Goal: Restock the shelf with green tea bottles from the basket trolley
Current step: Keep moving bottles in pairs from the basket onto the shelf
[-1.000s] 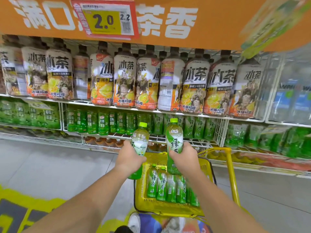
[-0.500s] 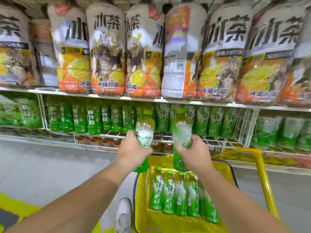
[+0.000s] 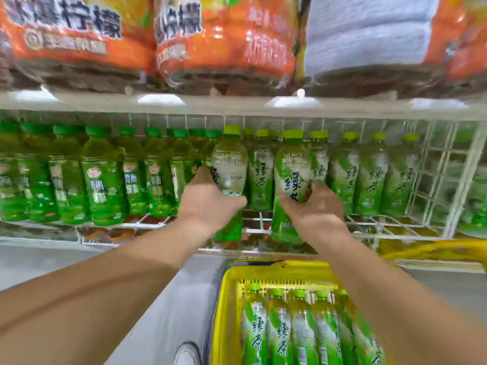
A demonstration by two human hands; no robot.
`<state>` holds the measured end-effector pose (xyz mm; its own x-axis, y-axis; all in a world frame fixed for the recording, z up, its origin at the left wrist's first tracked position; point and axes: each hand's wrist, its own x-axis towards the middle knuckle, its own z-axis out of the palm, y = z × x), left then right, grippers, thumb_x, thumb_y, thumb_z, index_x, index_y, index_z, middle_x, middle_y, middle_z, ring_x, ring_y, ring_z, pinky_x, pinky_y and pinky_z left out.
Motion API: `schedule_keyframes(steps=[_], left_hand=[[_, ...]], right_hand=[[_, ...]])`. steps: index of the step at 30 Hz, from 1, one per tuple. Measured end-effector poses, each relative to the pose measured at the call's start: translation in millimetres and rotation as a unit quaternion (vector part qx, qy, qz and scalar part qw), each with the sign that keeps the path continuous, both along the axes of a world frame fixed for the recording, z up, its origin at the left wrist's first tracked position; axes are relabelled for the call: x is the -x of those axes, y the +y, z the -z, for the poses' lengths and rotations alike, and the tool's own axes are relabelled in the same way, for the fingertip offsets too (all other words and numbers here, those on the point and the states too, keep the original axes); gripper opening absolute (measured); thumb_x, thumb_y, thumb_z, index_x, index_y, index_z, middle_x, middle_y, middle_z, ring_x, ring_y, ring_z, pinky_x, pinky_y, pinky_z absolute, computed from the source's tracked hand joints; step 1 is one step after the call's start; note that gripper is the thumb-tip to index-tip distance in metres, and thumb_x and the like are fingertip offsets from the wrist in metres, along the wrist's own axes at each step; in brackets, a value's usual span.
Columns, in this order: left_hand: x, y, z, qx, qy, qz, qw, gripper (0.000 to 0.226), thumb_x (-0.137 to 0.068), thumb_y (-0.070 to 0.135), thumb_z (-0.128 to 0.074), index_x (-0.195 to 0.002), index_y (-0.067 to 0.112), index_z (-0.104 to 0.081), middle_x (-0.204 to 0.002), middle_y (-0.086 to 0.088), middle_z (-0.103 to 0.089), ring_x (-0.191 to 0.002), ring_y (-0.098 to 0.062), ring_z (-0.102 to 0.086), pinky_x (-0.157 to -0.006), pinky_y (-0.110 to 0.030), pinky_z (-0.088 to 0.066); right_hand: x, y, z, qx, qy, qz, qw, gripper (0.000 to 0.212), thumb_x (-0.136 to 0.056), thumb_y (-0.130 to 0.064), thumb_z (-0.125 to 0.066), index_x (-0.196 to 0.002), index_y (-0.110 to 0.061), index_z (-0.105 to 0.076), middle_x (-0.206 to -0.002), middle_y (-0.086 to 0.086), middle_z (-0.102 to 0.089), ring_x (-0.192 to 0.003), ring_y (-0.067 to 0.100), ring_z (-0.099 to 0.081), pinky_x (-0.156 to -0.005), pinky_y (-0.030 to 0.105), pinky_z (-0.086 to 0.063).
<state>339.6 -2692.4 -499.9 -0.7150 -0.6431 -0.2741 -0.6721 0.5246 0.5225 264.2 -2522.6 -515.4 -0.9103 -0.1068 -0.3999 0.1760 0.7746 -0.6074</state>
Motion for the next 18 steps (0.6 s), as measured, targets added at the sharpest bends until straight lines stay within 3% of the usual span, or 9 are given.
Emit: schedule_keyframes(steps=[4, 6, 9, 11, 14, 16, 18], left_hand=[[19.5, -3.8, 16.8, -0.045, 0.042, -0.023, 0.998, 0.054, -0.065, 0.034, -0.085, -0.102, 0.015, -0.049, -0.088, 0.002, -0.064, -0.083, -0.02, -0.065, -0.066, -0.023, -0.046], [31.0, -3.4, 24.3, -0.045, 0.038, -0.02, 0.998, 0.055, -0.067, 0.036, -0.085, -0.1, 0.016, -0.046, -0.082, 0.009, -0.055, -0.083, -0.014, -0.058, -0.069, -0.022, -0.043], [43.5, -2.0, 39.2, -0.057, 0.03, -0.01, 0.998, 0.063, -0.063, 0.04, -0.085, -0.106, 0.013, -0.048, -0.095, 0.004, -0.059, -0.091, -0.017, -0.06, -0.074, -0.025, -0.05], [47.6, 0.0, 46.0, -0.051, 0.031, -0.005, 0.998, 0.061, -0.066, 0.035, -0.085, -0.11, 0.01, -0.051, -0.1, -0.003, -0.06, -0.087, -0.021, -0.06, -0.064, -0.027, -0.047], [50.6, 5.0, 51.1, -0.033, 0.031, -0.001, 0.999, 0.055, -0.07, 0.033, -0.082, -0.108, 0.009, -0.051, -0.097, -0.004, -0.059, -0.074, -0.017, -0.054, -0.055, -0.024, -0.039], [51.5, 7.4, 56.4, -0.027, 0.056, -0.007, 0.998, 0.048, -0.07, 0.029, -0.081, -0.103, 0.01, -0.054, -0.091, -0.002, -0.064, -0.064, -0.011, -0.056, -0.051, -0.023, -0.045], [48.9, 10.5, 62.4, -0.022, 0.086, -0.011, 0.996, 0.044, -0.069, 0.029, -0.08, -0.102, 0.011, -0.057, -0.088, -0.002, -0.068, -0.07, -0.017, -0.064, -0.058, -0.026, -0.053]], right_hand=[[17.6, -2.4, 6.9, 0.039, 0.028, -0.001, 0.999, 0.032, -0.088, -0.04, -0.07, -0.095, -0.018, -0.049, -0.076, -0.008, -0.056, -0.059, 0.006, -0.052, -0.042, 0.017, -0.035], [23.9, -1.7, 13.6, 0.057, 0.033, -0.004, 0.998, 0.03, -0.088, -0.038, -0.071, -0.089, -0.02, -0.048, -0.073, -0.007, -0.056, -0.053, 0.005, -0.052, -0.033, 0.012, -0.03], [28.8, -4.3, 25.9, 0.078, 0.049, -0.007, 0.996, 0.027, -0.087, -0.038, -0.072, -0.088, -0.024, -0.049, -0.076, -0.004, -0.062, -0.053, 0.007, -0.057, -0.035, 0.014, -0.034], [29.2, -7.0, 34.8, 0.08, 0.051, -0.019, 0.995, 0.029, -0.087, -0.039, -0.072, -0.096, -0.021, -0.052, -0.077, -0.002, -0.064, -0.054, 0.01, -0.059, -0.039, 0.018, -0.038], [29.3, -9.7, 47.5, 0.089, 0.056, -0.029, 0.994, 0.034, -0.087, -0.038, -0.071, -0.105, -0.015, -0.053, -0.078, 0.001, -0.067, -0.053, 0.012, -0.062, -0.038, 0.021, -0.041], [30.0, -12.2, 53.7, 0.082, 0.069, -0.033, 0.994, 0.037, -0.087, -0.038, -0.072, -0.106, -0.013, -0.052, -0.077, 0.003, -0.066, -0.053, 0.014, -0.062, -0.036, 0.023, -0.041], [31.5, -14.6, 59.3, 0.087, 0.076, -0.028, 0.993, 0.036, -0.087, -0.037, -0.072, -0.105, -0.013, -0.052, -0.079, 0.003, -0.066, -0.056, 0.014, -0.063, -0.038, 0.028, -0.045]])
